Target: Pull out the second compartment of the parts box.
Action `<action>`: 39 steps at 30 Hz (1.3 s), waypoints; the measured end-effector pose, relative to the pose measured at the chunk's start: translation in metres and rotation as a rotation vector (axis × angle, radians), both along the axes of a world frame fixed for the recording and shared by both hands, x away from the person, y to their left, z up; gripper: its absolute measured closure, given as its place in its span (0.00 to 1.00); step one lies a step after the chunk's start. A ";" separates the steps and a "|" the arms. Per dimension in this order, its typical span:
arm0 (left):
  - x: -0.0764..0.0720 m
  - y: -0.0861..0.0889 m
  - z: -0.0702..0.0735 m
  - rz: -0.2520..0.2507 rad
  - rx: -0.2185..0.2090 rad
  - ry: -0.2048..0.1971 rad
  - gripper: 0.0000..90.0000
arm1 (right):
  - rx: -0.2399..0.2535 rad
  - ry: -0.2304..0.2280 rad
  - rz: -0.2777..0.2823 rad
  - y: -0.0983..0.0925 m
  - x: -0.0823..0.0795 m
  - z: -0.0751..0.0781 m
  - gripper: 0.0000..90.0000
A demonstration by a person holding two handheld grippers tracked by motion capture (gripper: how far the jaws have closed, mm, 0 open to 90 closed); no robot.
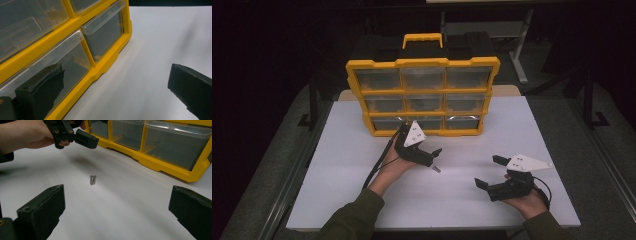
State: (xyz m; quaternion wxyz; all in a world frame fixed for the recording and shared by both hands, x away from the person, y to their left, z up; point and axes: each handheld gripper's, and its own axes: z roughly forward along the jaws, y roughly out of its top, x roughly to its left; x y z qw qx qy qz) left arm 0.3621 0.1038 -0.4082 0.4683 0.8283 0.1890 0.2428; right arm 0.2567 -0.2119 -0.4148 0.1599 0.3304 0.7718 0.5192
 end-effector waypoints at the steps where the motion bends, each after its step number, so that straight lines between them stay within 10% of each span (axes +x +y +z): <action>1: 0.000 0.000 0.000 0.000 0.000 0.000 0.00 | 0.004 0.000 -0.001 0.001 0.000 0.000 0.00; 39: -0.006 -0.010 -0.002 0.013 0.233 -0.125 0.00 | -0.001 0.000 0.003 -0.001 -0.001 0.000 0.00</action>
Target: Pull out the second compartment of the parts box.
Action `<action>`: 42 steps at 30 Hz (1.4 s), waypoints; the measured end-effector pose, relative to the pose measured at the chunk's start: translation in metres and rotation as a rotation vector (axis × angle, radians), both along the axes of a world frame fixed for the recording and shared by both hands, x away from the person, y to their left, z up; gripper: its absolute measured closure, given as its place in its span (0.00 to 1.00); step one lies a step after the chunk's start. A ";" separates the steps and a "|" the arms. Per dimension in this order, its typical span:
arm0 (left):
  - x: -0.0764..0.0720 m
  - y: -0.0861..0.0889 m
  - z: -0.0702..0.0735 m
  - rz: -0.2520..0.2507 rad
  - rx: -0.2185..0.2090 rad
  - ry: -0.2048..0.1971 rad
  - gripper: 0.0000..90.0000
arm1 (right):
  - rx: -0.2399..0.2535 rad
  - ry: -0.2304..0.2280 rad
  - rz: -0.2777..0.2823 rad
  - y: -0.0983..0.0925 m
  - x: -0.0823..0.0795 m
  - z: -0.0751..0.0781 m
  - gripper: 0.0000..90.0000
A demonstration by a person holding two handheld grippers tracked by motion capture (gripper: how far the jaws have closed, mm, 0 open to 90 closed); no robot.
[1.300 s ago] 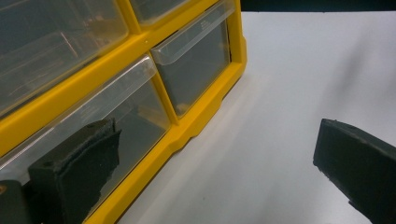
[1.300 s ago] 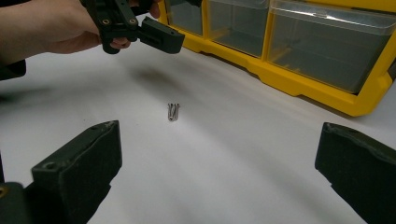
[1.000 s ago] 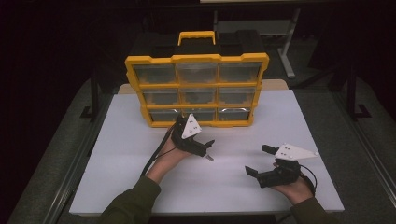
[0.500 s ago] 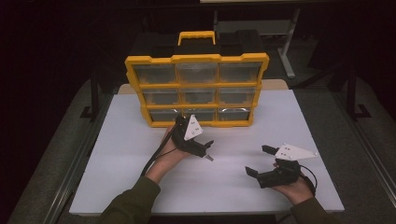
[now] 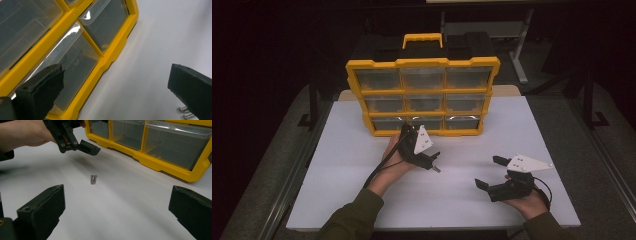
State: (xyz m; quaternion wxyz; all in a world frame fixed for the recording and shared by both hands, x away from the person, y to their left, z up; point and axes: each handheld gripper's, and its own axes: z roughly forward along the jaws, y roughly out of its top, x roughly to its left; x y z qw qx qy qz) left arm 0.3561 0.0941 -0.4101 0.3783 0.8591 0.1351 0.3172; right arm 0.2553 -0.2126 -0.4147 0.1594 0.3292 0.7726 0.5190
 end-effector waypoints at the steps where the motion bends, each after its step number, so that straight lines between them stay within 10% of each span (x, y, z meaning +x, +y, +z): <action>1: 0.000 0.000 0.000 0.001 0.010 -0.005 0.00 | 0.000 -0.001 0.000 0.000 0.000 0.000 0.00; 42: -0.007 -0.011 -0.007 0.001 0.238 -0.179 0.00 | -0.004 -0.001 -0.002 0.000 0.000 0.000 0.00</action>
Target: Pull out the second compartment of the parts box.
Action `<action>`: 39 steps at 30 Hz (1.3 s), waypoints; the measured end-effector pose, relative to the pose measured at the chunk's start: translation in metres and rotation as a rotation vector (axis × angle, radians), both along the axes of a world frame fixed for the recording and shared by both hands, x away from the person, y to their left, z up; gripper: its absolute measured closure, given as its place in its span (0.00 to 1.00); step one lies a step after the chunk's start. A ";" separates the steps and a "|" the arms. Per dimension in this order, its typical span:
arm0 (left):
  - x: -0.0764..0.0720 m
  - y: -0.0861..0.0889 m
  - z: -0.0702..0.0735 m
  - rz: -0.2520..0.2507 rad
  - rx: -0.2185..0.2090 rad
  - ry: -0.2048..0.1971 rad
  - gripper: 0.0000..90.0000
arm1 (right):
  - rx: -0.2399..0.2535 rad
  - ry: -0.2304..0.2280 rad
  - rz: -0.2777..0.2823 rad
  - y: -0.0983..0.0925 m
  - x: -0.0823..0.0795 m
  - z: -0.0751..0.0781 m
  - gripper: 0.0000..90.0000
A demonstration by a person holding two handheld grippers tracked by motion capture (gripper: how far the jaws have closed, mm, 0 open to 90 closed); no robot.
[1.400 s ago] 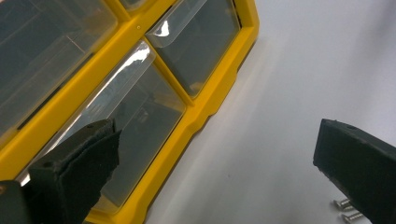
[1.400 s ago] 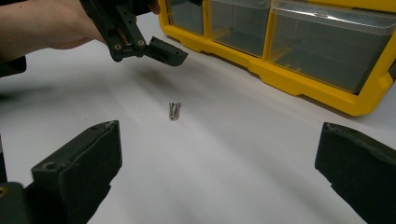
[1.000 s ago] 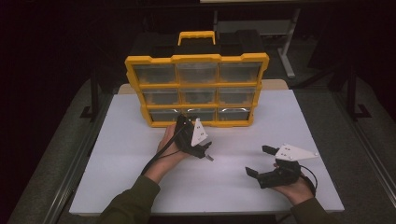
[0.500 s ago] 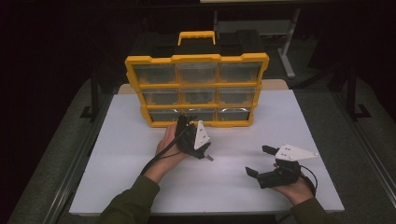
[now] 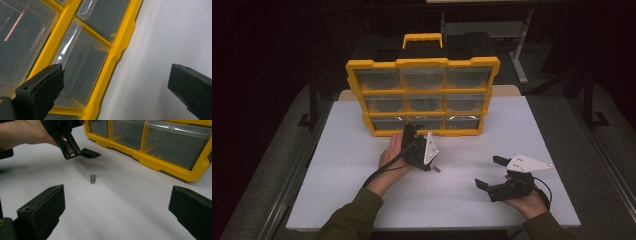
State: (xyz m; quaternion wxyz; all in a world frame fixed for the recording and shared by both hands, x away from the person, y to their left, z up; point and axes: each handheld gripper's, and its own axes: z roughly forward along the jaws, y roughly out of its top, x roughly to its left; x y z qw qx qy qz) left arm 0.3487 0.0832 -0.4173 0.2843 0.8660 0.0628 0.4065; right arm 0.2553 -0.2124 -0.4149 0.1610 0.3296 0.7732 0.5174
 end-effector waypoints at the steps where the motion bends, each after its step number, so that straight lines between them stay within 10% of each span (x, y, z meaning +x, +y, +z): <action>1: 0.000 0.000 0.000 0.001 0.003 -0.001 0.00 | 0.000 0.000 0.000 0.000 0.000 0.000 0.00; 39: -0.011 -0.014 -0.009 0.029 0.220 -0.232 0.00 | -0.003 0.007 -0.008 0.000 0.002 -0.001 0.00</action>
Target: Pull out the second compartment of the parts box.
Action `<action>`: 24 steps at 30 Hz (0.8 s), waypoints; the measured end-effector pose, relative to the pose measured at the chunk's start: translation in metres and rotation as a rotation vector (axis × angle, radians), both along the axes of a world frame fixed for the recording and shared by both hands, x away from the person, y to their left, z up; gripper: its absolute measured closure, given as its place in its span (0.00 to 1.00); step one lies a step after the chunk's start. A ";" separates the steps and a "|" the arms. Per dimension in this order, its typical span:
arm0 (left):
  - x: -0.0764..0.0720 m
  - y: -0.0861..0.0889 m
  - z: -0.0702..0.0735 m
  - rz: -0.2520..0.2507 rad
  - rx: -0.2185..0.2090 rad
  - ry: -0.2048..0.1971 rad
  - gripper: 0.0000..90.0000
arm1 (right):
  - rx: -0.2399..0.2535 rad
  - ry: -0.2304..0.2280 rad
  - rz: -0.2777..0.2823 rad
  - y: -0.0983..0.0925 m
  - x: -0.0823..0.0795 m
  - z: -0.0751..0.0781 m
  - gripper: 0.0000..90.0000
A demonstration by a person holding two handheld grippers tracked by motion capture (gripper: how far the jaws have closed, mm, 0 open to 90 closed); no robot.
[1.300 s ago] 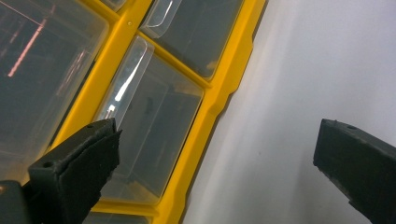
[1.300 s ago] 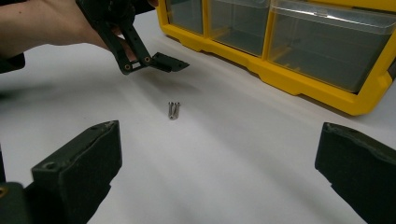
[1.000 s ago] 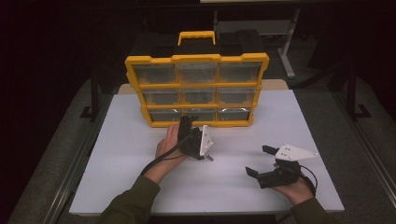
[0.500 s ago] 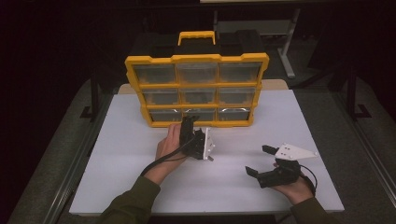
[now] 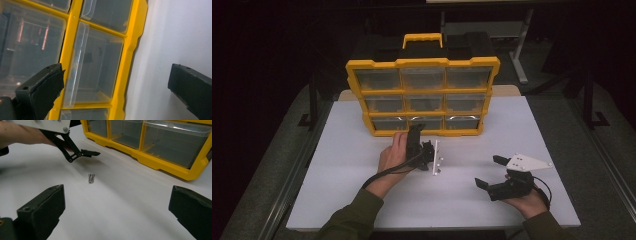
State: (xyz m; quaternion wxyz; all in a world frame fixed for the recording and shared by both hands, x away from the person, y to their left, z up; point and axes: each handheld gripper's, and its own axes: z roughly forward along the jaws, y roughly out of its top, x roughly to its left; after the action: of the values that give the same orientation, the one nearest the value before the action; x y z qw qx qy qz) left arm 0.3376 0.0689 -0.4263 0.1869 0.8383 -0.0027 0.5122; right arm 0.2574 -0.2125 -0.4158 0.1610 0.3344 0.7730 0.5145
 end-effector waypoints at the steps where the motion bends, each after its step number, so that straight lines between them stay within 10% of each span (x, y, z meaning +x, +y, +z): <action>1: 0.000 -0.001 -0.001 -0.003 0.006 -0.008 0.00 | -0.001 0.000 0.000 0.000 0.000 0.000 0.00; 17: -0.004 -0.005 -0.005 0.016 0.126 -0.098 0.00 | -0.004 -0.011 0.007 -0.002 -0.002 0.000 0.00; 24: -0.004 -0.005 -0.004 0.021 0.116 -0.089 0.00 | -0.009 -0.004 0.015 -0.001 -0.002 0.000 0.00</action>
State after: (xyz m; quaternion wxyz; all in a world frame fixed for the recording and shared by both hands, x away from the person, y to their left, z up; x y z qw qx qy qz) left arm 0.3340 0.0636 -0.4306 0.1322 0.8241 -0.0320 0.5498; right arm 0.2555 -0.2131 -0.4161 0.1604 0.3269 0.7773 0.5130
